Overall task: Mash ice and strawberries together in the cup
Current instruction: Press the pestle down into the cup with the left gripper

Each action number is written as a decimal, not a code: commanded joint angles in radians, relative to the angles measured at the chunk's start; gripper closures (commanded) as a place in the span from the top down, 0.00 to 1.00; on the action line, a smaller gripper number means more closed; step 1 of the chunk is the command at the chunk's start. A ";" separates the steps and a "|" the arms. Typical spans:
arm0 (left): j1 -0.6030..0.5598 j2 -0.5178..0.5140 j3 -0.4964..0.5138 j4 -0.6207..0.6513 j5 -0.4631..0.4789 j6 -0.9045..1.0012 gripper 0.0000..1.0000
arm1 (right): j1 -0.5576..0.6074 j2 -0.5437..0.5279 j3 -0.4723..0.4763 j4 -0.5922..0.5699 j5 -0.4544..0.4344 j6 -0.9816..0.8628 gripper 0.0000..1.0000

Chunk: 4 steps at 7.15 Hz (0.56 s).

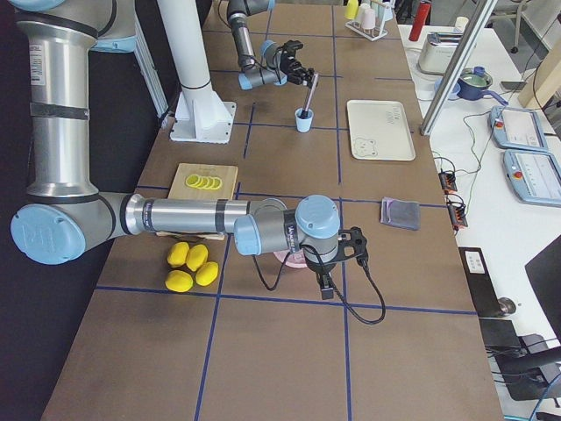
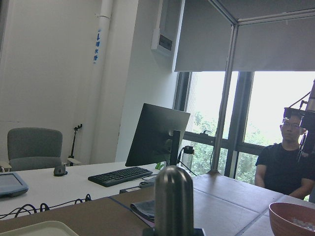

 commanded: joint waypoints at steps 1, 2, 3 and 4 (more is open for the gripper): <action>0.000 -0.006 0.012 0.000 0.000 0.000 0.00 | -0.001 0.002 -0.002 0.000 -0.002 0.000 1.00; 0.000 -0.006 0.012 0.000 0.000 0.000 0.00 | -0.001 0.002 -0.004 0.000 -0.002 0.000 1.00; 0.000 -0.006 0.016 0.000 0.000 0.000 0.00 | -0.001 0.002 -0.002 -0.001 -0.002 0.000 1.00; 0.000 -0.005 0.022 0.000 0.000 0.000 0.00 | -0.001 0.002 -0.004 -0.001 -0.002 0.000 1.00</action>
